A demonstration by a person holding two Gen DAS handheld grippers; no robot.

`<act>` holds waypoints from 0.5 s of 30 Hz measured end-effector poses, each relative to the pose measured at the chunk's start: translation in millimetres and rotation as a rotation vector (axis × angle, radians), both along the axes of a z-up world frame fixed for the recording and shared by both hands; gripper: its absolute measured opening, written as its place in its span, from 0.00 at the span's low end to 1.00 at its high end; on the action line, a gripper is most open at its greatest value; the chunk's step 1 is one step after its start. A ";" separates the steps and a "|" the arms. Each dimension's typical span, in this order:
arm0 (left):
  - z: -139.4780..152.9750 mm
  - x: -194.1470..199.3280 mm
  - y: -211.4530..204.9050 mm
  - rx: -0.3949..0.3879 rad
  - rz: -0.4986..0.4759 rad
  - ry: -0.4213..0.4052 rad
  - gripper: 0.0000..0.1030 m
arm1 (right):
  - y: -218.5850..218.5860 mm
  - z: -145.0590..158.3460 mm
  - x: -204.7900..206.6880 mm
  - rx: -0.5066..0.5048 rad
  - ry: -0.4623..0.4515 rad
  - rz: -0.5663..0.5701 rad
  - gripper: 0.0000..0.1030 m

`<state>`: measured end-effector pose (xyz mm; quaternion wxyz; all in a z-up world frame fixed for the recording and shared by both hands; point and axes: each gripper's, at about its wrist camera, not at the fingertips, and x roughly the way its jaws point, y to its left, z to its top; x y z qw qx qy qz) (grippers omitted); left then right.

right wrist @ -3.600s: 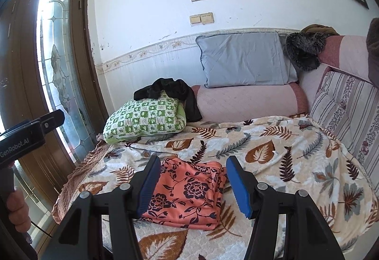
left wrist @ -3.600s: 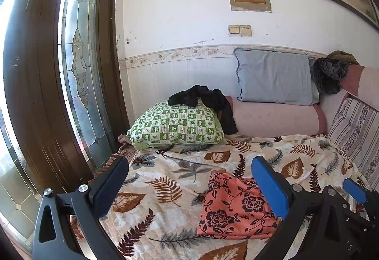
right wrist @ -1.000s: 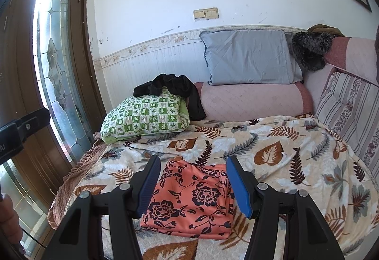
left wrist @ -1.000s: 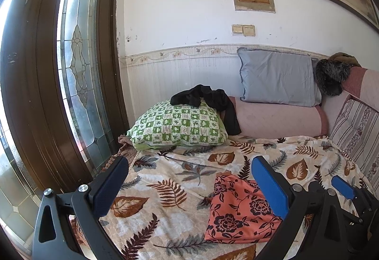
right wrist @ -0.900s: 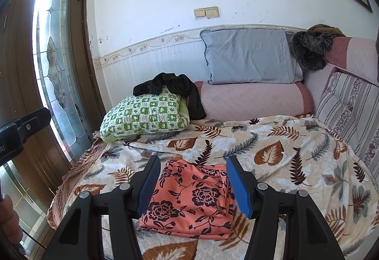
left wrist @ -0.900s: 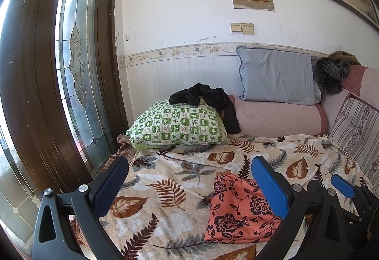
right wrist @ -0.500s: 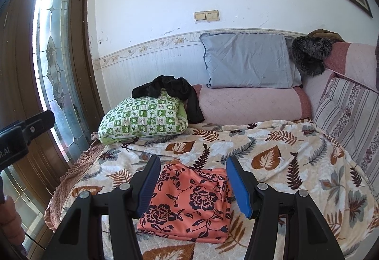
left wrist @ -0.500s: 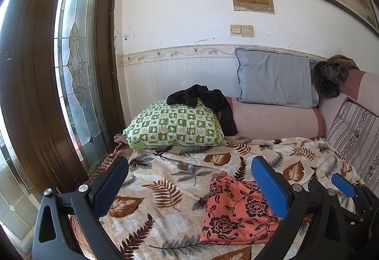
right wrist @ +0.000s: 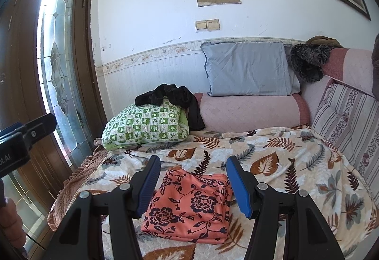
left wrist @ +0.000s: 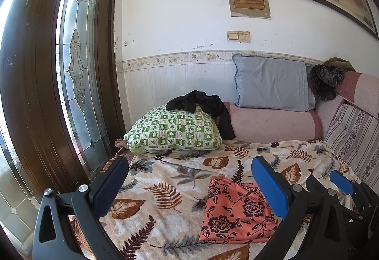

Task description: Fold small clothes

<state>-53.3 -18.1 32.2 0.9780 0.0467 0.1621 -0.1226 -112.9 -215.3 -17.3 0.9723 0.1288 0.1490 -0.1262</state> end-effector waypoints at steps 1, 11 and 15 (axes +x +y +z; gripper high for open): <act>-0.3 0.7 0.0 0.001 0.001 0.001 1.00 | 0.2 -0.5 0.8 0.000 0.001 0.002 0.60; -9.9 18.6 -3.2 0.016 0.007 0.022 1.00 | -3.5 -12.2 19.0 0.020 0.026 0.011 0.60; -16.1 29.8 -3.7 0.002 0.011 0.028 1.00 | -5.3 -18.4 30.3 0.027 0.045 0.024 0.60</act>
